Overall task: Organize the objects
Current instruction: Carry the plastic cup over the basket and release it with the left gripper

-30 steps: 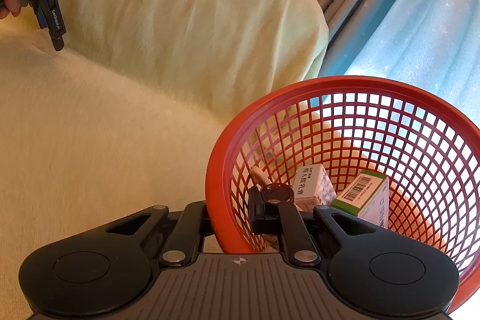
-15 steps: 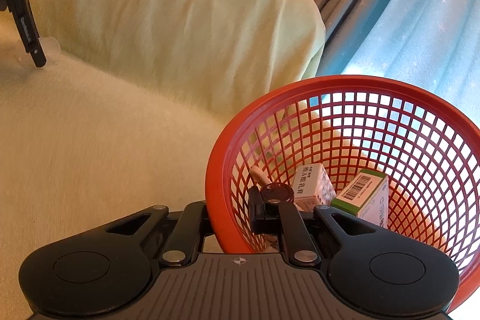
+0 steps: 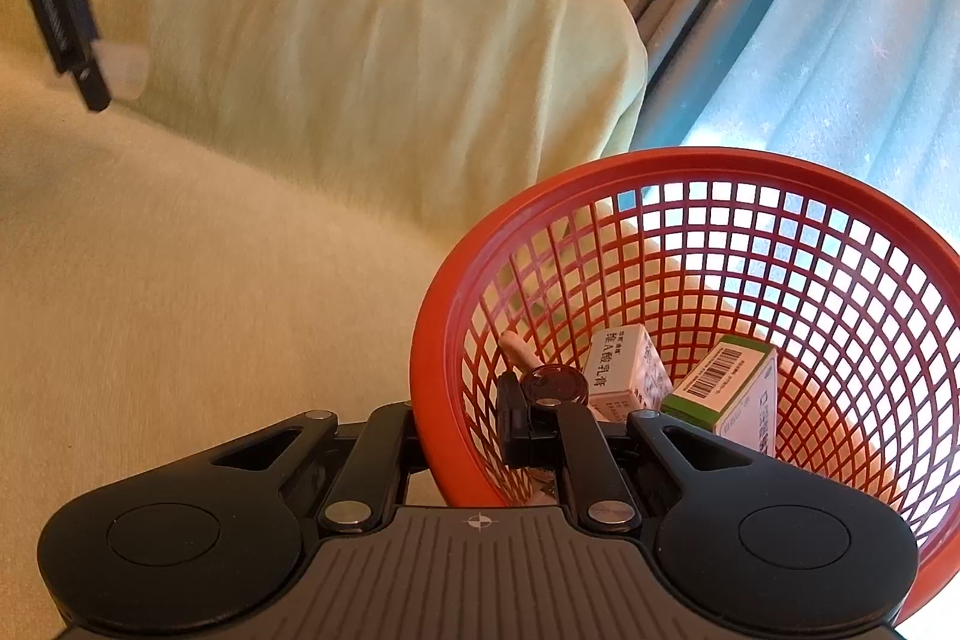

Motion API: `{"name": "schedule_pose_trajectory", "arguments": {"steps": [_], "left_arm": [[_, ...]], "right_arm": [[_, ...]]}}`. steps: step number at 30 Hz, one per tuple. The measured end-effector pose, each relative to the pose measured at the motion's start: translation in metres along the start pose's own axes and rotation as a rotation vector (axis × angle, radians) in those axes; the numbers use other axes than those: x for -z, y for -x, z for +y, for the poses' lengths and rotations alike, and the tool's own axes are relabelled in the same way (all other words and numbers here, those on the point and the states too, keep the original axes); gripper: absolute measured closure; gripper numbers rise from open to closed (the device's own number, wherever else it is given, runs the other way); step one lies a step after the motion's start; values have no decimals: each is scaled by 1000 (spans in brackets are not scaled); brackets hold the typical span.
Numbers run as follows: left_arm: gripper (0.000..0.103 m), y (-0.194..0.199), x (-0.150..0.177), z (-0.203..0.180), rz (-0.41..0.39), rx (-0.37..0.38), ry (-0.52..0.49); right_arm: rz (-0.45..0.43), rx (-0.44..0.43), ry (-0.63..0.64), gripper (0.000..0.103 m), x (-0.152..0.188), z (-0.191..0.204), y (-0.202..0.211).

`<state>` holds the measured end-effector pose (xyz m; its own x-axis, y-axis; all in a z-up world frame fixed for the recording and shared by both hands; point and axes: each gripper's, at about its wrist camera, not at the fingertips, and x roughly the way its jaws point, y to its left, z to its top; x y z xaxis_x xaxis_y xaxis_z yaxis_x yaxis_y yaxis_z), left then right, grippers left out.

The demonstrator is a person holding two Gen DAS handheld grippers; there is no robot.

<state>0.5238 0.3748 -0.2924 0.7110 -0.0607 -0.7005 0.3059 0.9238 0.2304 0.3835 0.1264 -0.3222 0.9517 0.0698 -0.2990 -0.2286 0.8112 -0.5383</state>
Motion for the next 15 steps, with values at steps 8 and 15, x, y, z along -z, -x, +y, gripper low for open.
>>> {"name": "schedule_pose_trajectory", "arguments": {"steps": [8, 15], "left_arm": [[57, 72, -81, -90, -158, 297, -190], [57, 66, -137, -202, -220, 500, -362]], "right_arm": [[-4, -4, 10, 95, 4, -2, 2], [-14, -17, -14, 96, 5, -9, 6]]}}
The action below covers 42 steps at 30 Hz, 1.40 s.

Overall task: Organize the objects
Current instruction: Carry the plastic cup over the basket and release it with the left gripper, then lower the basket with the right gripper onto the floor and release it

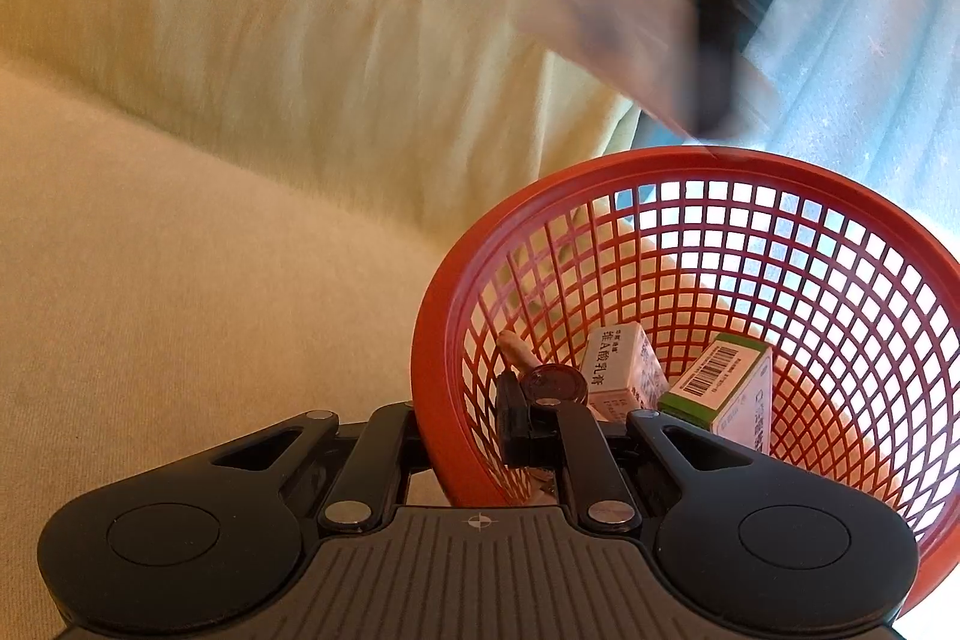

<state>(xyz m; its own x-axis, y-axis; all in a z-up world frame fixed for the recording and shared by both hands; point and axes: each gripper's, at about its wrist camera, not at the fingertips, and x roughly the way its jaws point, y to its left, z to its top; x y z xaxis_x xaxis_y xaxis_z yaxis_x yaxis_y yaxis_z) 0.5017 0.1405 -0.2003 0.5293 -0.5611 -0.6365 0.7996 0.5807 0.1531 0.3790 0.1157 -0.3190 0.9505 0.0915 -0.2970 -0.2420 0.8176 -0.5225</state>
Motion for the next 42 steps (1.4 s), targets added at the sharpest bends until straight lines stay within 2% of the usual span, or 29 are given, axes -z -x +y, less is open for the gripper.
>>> {"name": "schedule_pose_trajectory", "arguments": {"steps": [1, 3, 5, 9, 13, 17, 21, 25, 27, 31, 35, 39, 42], "left_arm": [[57, -14, -7, -5, 11, 32, 1], [36, -38, -16, -10, 28, 84, 21], [35, -45, -21, -17, 20, 71, -3], [35, -20, -22, -15, -36, 16, 42], [35, 19, -14, 0, -104, -83, 147], [35, 50, 3, 13, -135, -183, 233], [35, 55, 17, 24, -117, -245, 281], [35, 29, 23, 29, -55, -273, 284], [35, 17, 21, 25, -47, -274, 316], [35, 4, 10, 2, 3, -218, 457], [35, 10, -11, -32, 66, -198, 595], [35, 37, -26, -81, 111, -254, 730], [29, 53, -30, -126, 117, -308, 792]], "right_arm": [[-1, -2, -3, 96, -1, 0, 0], [-4, -9, -11, 96, -1, -2, 1], [-9, -15, -22, 97, -1, -6, 3], [-21, -28, -37, 98, 1, -13, 10], [-32, -59, -16, 100, 4, -24, 15], [-30, -133, 54, 102, 6, -45, 21], [-61, -186, 121, 103, 3, -74, 26], [-102, -261, 149, 103, 5, -115, 29], [-115, -295, 162, 101, 6, -139, 33], [-69, -396, 179, 100, 0, -185, 48], [34, -526, 181, 99, -6, -229, 73], [120, -622, 206, 100, 6, -265, 109], [160, -685, 272, 100, 40, -276, 138]]}}
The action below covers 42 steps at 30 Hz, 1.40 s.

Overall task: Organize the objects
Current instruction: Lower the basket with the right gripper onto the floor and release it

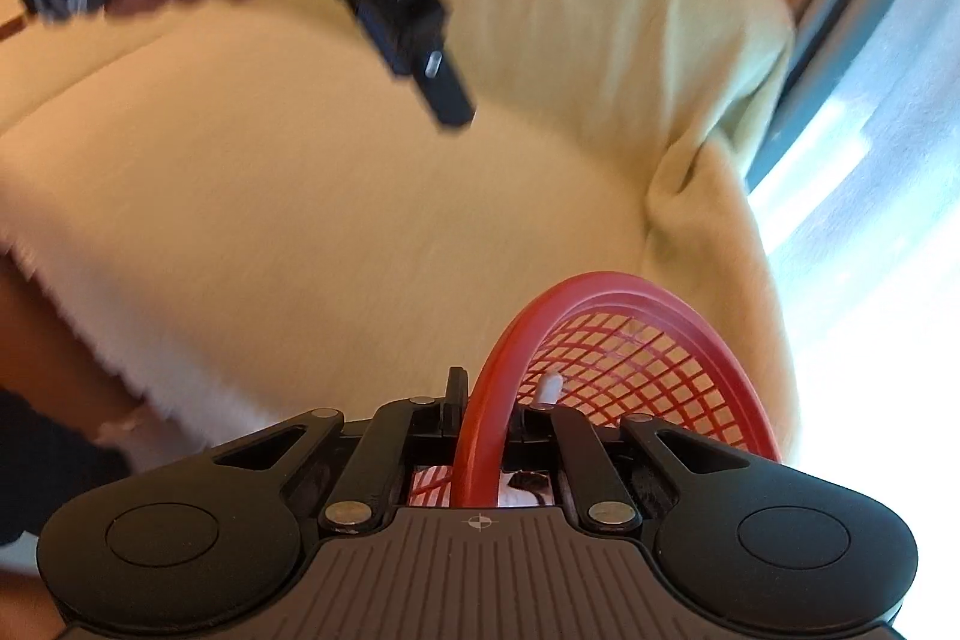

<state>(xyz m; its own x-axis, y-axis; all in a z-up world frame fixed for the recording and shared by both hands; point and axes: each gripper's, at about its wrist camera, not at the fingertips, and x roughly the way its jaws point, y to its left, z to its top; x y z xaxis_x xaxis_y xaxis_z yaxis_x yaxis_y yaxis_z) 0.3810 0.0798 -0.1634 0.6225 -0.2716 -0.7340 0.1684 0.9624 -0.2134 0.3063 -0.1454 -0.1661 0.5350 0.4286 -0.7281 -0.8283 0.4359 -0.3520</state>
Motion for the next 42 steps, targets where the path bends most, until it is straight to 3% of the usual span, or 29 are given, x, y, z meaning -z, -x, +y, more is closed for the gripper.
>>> {"name": "schedule_pose_trajectory", "arguments": {"steps": [3, 6, 13, 19, 25, 31, 32, 33, 35, 38, 42], "left_arm": [[27, 9, 38, -19, 0, -25, 63], [27, 6, 78, -31, 4, -30, 103], [27, -26, 177, -33, -5, -79, 90], [27, -32, 235, -15, -51, -75, 106], [27, -27, 268, 0, -37, -109, 145], [26, -18, 280, 2, -9, -133, 201], [26, -16, 282, 2, -4, -137, 207], [26, -15, 281, 3, 0, -138, 214], [26, -9, 283, 0, 4, -145, 229], [25, -1, 281, -3, 12, -151, 250], [16, 9, 271, -11, 15, -176, 287]], "right_arm": [[37, -30, 70, 100, 48, 30, 2], [83, -45, 109, 100, 96, 58, -23], [104, -31, 146, 99, 194, 109, -126], [81, 24, 168, 99, 254, 164, -211], [81, 38, 159, 96, 280, 200, -246], [43, -8, 190, 87, 300, 231, -242], [53, -28, 192, 74, 301, 236, -244], [65, -53, 182, 55, 301, 239, -246], [70, -49, 173, 44, 300, 245, -248], [118, -85, 147, 40, 298, 248, -245], [164, -105, 123, 39, 289, 240, -222]]}}
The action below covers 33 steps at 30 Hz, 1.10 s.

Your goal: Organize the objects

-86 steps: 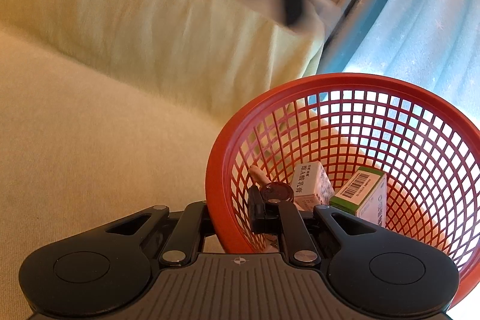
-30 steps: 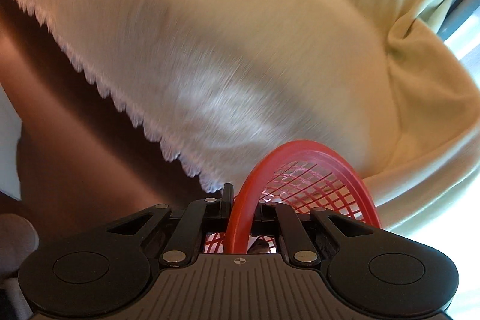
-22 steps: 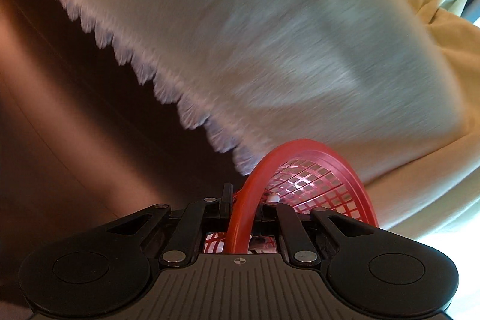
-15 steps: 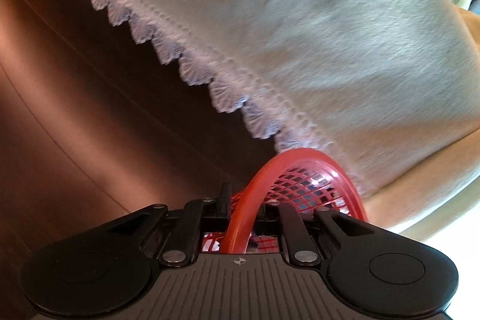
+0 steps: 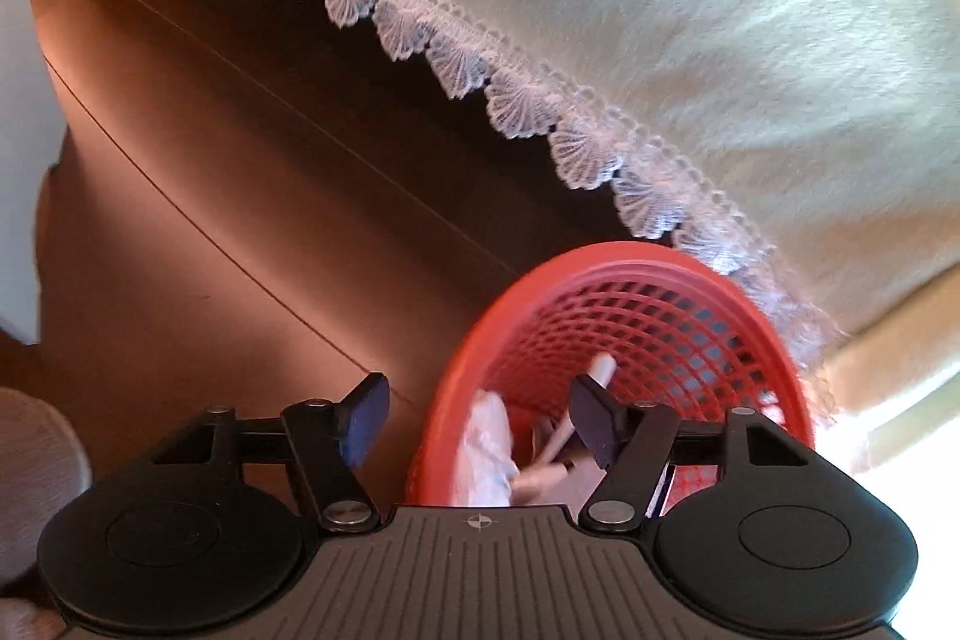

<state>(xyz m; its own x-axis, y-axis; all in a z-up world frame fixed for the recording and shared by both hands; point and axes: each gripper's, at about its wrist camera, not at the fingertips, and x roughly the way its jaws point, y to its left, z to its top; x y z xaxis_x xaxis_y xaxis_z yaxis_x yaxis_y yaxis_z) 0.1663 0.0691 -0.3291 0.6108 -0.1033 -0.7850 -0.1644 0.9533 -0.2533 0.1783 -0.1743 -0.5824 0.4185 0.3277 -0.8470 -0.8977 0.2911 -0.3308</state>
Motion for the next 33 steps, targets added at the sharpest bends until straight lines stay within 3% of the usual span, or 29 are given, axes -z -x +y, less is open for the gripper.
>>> {"name": "schedule_pose_trajectory", "arguments": {"steps": [6, 13, 19, 27, 33], "left_arm": [[2, 44, -31, -24, 46, -65, 40], [1, 137, -79, -44, 28, -149, 60], [1, 207, -96, -62, 44, -223, 85], [1, 282, -104, -90, 48, -242, 133], [1, 302, -107, -102, 46, -236, 97]], "right_arm": [[63, -4, -186, 39, -37, -47, 114], [144, 35, -592, 39, -111, -124, 280], [185, 26, -773, 39, -154, -152, 381], [180, 8, -850, 39, -180, -172, 475], [129, 34, -866, 39, -195, -178, 523]]}}
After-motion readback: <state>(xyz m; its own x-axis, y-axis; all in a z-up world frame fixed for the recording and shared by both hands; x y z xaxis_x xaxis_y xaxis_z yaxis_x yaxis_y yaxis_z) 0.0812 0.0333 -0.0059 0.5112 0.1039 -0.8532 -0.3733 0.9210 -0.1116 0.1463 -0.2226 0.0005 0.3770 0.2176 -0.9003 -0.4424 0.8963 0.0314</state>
